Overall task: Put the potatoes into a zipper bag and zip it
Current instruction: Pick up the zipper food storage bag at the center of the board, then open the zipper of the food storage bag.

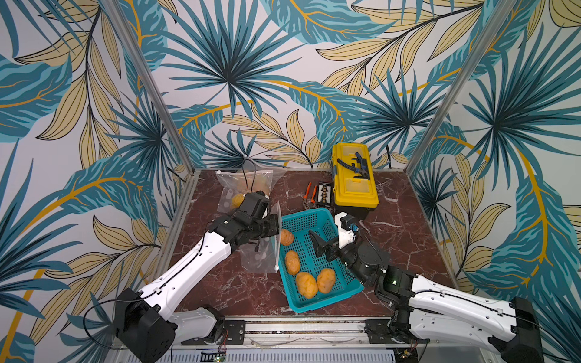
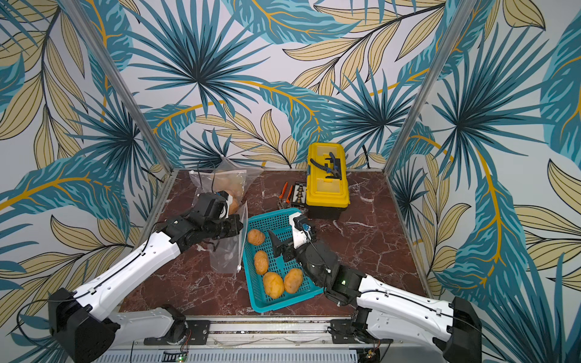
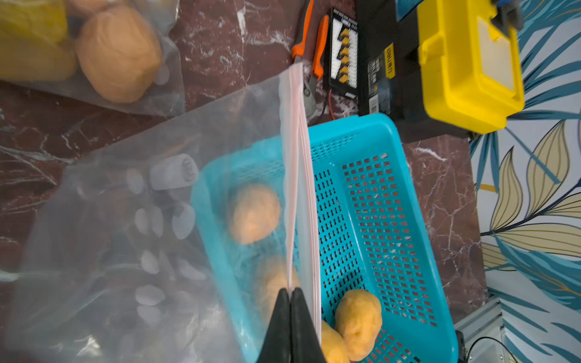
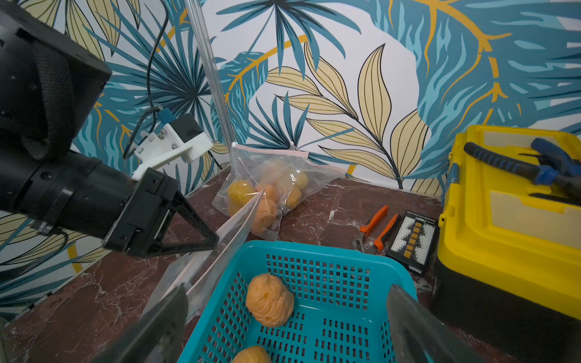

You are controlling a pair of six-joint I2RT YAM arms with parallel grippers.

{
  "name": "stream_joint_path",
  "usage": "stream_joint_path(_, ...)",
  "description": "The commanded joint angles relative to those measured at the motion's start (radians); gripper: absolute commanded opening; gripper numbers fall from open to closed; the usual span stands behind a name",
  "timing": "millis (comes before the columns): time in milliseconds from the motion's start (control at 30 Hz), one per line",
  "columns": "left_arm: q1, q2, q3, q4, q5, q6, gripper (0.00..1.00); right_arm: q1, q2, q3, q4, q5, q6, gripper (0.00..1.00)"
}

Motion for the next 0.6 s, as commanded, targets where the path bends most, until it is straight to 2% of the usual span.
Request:
stream_joint_path(0,-0.037,-0.06,-0.052,0.123,-0.044,-0.006,0.0,0.0,0.01,0.024,-0.073,0.016,0.096,0.95)
stream_joint_path(167,-0.089,-0.177,-0.155,0.174,-0.176,-0.047,0.0,0.001,0.04,0.064,-0.133,0.022,0.158,0.93)
stream_joint_path(333,-0.09,-0.231,-0.194,0.243,-0.121,-0.028,0.0,0.001,0.079,0.117,-0.179,0.001,0.201,0.91)
stream_joint_path(567,-0.088,-0.204,-0.19,0.251,-0.083,-0.022,0.0,0.001,0.123,0.136,-0.146,-0.116,0.235,0.9)
